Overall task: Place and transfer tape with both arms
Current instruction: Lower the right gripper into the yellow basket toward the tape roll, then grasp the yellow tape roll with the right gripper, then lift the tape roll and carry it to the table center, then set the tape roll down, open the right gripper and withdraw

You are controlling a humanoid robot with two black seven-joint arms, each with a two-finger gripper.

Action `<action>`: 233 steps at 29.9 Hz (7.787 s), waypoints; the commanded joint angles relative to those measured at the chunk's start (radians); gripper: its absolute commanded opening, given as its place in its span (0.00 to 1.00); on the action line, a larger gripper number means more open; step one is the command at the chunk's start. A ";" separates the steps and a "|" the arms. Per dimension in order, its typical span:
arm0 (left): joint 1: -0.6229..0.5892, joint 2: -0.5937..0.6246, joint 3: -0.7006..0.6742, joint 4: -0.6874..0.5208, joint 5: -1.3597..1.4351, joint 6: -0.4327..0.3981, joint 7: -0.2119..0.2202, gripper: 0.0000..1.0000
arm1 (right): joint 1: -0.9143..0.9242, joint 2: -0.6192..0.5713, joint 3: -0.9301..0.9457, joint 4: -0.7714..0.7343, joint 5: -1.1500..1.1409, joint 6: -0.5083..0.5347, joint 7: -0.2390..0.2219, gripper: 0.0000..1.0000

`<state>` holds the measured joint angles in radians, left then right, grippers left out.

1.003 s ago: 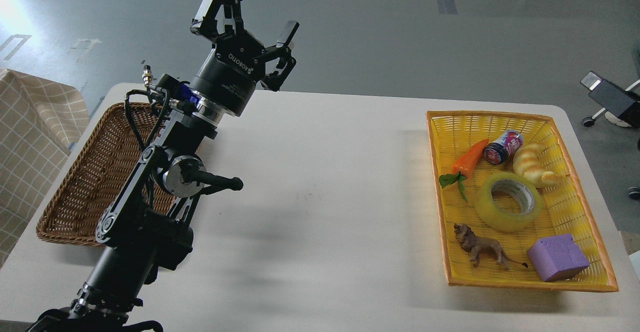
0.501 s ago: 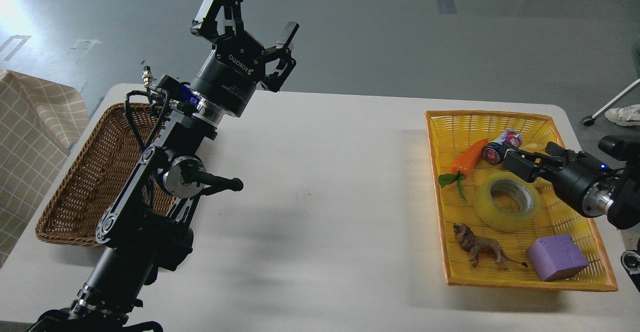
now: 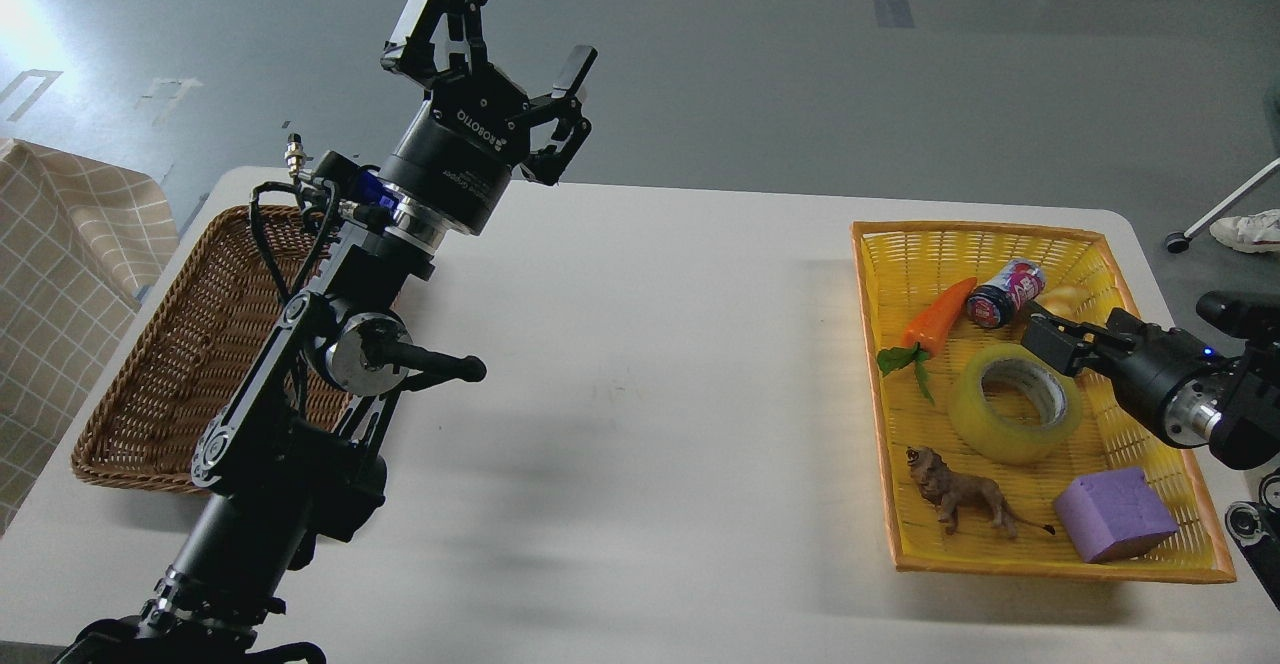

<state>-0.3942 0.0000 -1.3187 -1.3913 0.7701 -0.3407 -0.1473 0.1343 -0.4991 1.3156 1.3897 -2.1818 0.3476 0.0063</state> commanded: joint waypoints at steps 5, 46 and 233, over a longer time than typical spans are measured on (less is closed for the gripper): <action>0.000 0.000 0.001 0.000 0.000 0.000 0.000 0.98 | -0.061 0.005 -0.003 0.000 0.000 -0.009 0.001 0.98; -0.015 0.000 -0.005 0.018 0.002 0.002 0.000 0.98 | -0.084 -0.029 -0.070 -0.011 0.000 -0.050 0.001 0.83; 0.012 0.075 -0.008 -0.043 0.067 0.071 -0.054 0.98 | 0.338 0.465 0.201 0.103 1.287 0.141 0.027 1.00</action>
<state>-0.3850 0.0755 -1.3324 -1.4328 0.8042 -0.2727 -0.1762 0.4738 -0.0355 1.5041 1.4862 -0.9078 0.4884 0.0339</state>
